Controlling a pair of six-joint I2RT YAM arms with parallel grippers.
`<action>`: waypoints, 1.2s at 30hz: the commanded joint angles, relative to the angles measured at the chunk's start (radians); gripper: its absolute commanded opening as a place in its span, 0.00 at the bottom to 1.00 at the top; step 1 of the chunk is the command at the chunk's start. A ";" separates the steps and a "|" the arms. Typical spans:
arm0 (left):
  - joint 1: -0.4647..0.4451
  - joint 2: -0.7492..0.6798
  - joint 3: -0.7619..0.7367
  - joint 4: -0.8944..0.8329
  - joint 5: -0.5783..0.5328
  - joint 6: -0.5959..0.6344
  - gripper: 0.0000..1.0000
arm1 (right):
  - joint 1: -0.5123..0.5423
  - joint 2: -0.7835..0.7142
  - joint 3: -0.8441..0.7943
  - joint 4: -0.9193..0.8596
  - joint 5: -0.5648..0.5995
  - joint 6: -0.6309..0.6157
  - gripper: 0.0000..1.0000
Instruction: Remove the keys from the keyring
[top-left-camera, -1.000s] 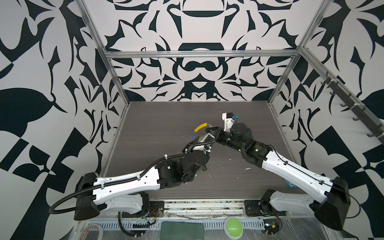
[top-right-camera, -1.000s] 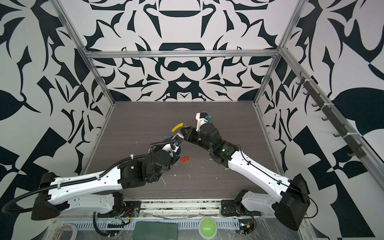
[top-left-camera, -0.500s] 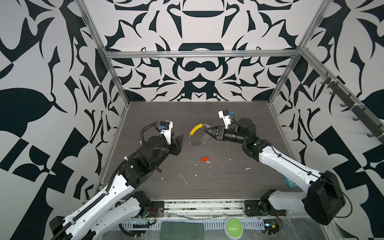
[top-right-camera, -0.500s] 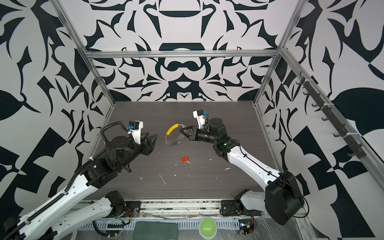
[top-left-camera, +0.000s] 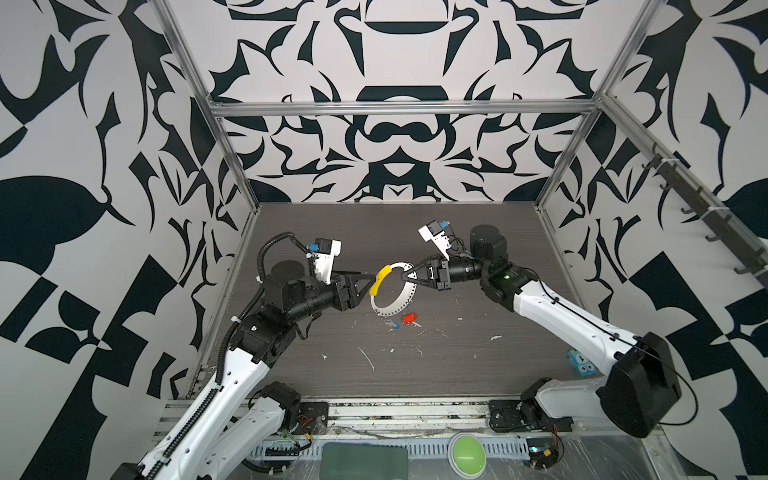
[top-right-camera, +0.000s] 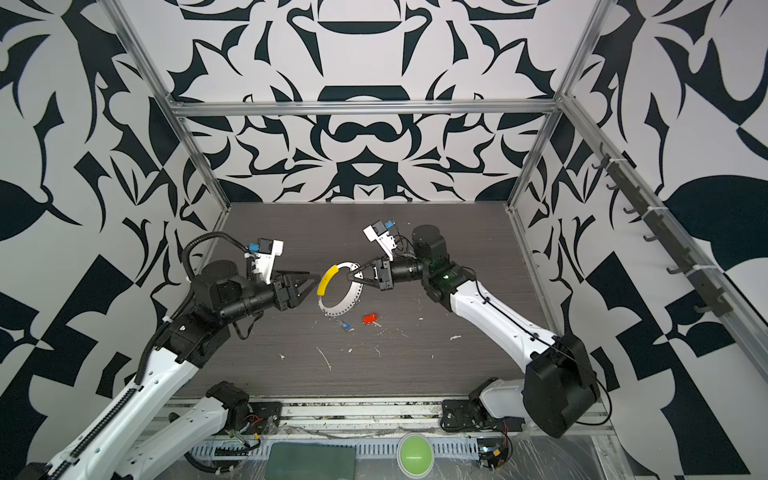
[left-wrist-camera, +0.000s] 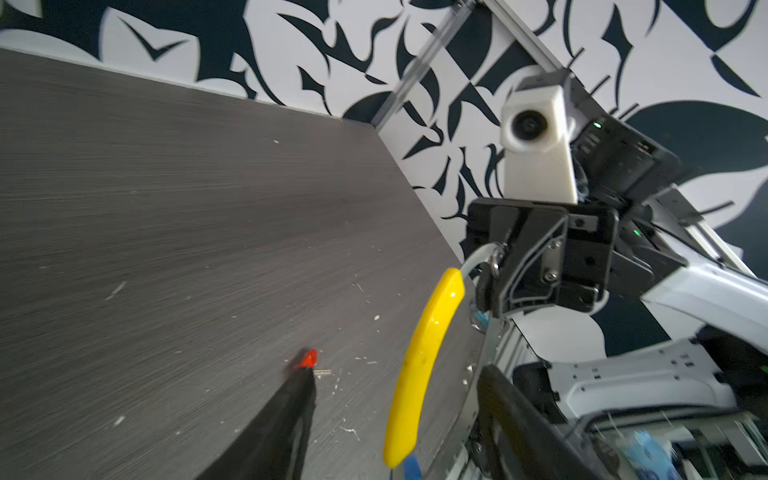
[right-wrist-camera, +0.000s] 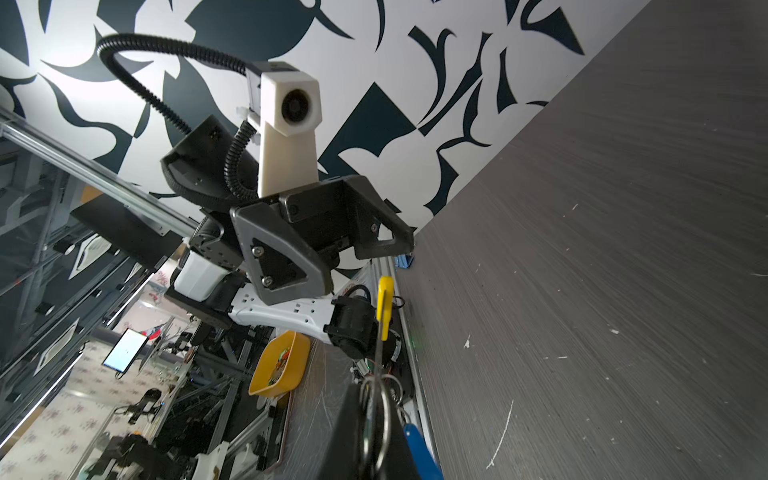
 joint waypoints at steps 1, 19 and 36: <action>0.006 0.024 0.004 0.065 0.197 -0.062 0.59 | -0.004 0.002 0.075 -0.004 -0.093 -0.062 0.00; 0.002 0.022 -0.039 0.219 0.081 -0.213 0.00 | 0.000 -0.045 0.141 -0.129 0.190 -0.072 0.39; -0.221 0.053 0.057 0.185 -0.565 -0.254 0.00 | 0.323 -0.280 0.002 -0.219 0.944 -0.258 0.39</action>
